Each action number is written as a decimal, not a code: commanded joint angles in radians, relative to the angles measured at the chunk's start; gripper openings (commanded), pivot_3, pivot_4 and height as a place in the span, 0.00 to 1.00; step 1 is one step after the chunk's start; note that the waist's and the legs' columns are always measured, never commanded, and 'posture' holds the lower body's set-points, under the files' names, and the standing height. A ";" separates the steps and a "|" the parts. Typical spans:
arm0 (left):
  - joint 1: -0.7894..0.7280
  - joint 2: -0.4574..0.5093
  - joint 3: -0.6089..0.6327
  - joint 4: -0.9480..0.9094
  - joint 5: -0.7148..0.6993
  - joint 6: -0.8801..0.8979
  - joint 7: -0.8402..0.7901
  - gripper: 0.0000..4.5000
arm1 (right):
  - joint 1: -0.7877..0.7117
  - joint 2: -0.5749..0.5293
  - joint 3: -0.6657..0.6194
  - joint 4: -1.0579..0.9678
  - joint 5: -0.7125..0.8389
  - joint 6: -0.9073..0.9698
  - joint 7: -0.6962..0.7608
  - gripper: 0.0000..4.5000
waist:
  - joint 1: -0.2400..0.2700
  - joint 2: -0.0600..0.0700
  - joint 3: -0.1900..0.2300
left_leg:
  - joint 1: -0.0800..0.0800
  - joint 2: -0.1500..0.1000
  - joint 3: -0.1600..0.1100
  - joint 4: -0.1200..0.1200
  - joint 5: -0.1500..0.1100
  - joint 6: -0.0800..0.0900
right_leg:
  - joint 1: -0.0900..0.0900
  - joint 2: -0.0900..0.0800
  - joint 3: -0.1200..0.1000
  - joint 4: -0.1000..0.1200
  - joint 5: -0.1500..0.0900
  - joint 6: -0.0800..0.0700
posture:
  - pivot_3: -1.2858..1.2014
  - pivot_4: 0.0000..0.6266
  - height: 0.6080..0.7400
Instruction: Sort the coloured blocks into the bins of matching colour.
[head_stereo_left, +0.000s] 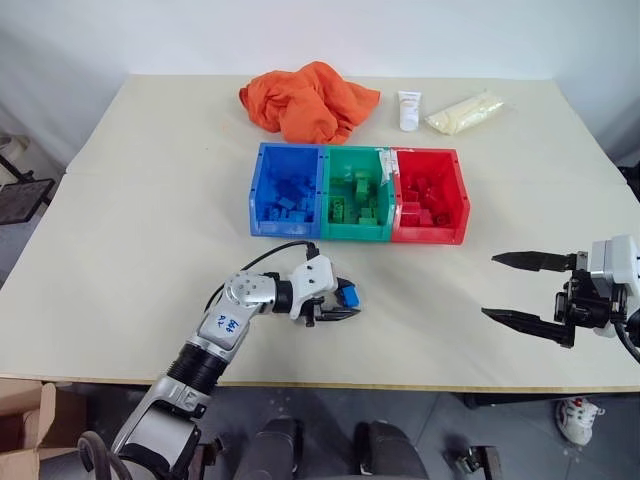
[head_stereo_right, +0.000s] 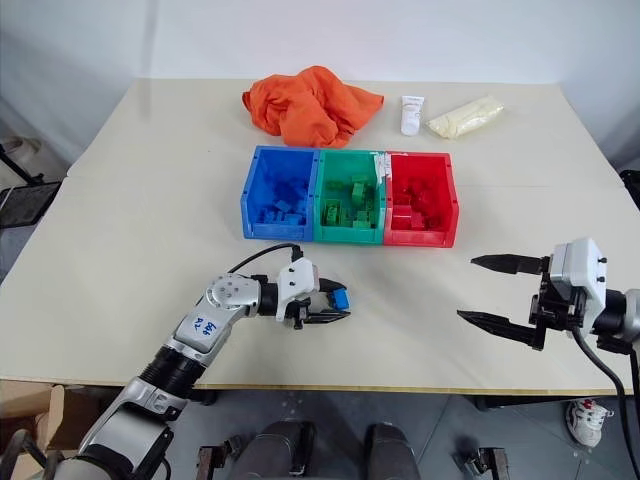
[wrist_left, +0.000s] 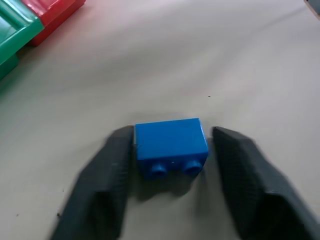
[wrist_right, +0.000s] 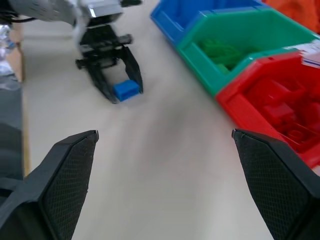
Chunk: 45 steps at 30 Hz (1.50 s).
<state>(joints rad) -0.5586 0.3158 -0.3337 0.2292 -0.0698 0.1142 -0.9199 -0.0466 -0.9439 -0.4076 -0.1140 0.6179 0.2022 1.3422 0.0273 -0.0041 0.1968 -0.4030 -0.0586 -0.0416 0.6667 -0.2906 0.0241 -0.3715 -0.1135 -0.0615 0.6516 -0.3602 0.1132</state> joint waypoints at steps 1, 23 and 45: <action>-0.016 -0.008 0.004 0.012 0.006 -0.025 -0.004 0.33 | 0.000 -0.002 -0.031 -0.016 0.013 -0.010 0.000 1.00 | 0.000 0.000 0.000 | 0.000 0.000 0.000 0.000 0.000 0.000 | 0.000 0.000 0.000 0.000 0.000 0.000 | 0.52 0.24 1.00; -0.288 0.018 0.301 0.112 0.066 0.039 0.443 0.33 | -0.097 0.046 0.058 0.007 -0.013 -0.022 -0.045 1.00 | 0.002 0.000 0.000 | 0.000 -0.001 0.000 0.000 0.000 0.000 | -0.001 0.001 -0.001 0.001 0.000 0.000 | 0.52 0.24 1.00; -0.208 0.178 0.403 -0.063 -0.196 0.175 0.152 1.00 | -0.220 0.064 0.136 0.100 -0.046 -0.047 -0.016 1.00 | -0.009 -0.001 0.000 | 0.000 0.000 0.000 0.000 0.000 0.000 | -0.004 0.000 -0.002 0.004 0.001 0.001 | 0.52 0.24 1.00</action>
<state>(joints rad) -0.7876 0.4767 0.0438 0.2686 -0.1927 0.2238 -0.7117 -0.2493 -0.8830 -0.2662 -0.0188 0.5697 0.1741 1.3140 0.0184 -0.0046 0.1970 -0.4037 -0.0590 -0.0415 0.6664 -0.2904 0.0239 -0.3752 -0.1135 -0.0620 0.6550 -0.3595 0.1146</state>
